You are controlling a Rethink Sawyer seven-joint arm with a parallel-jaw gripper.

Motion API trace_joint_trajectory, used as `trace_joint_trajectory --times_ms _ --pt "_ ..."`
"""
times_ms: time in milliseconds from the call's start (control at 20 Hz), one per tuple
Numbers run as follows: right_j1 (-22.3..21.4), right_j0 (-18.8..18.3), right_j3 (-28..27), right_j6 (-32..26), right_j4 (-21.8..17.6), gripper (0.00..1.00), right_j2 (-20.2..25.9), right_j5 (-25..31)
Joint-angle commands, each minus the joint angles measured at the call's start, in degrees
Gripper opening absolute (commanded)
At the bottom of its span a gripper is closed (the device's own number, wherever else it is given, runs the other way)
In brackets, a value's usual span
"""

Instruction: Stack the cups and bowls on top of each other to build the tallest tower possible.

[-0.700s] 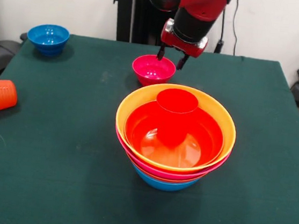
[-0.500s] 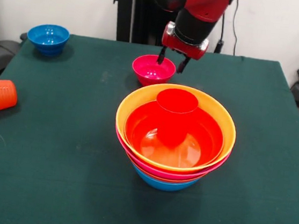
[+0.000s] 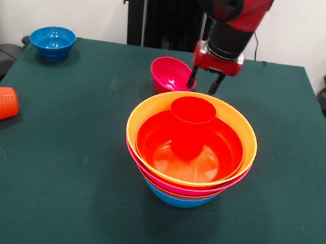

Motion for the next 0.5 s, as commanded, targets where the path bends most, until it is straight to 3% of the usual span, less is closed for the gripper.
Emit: trace_joint_trajectory --times_ms 50,250,500 --pt "6.0 5.1 -5.4 7.8 -7.3 1.00 -5.6 -8.3" --pt "7.1 6.0 -6.2 6.4 -5.6 1.00 -7.4 -9.1" --pt "6.8 4.3 -5.6 0.5 0.4 1.00 -7.2 -6.2"
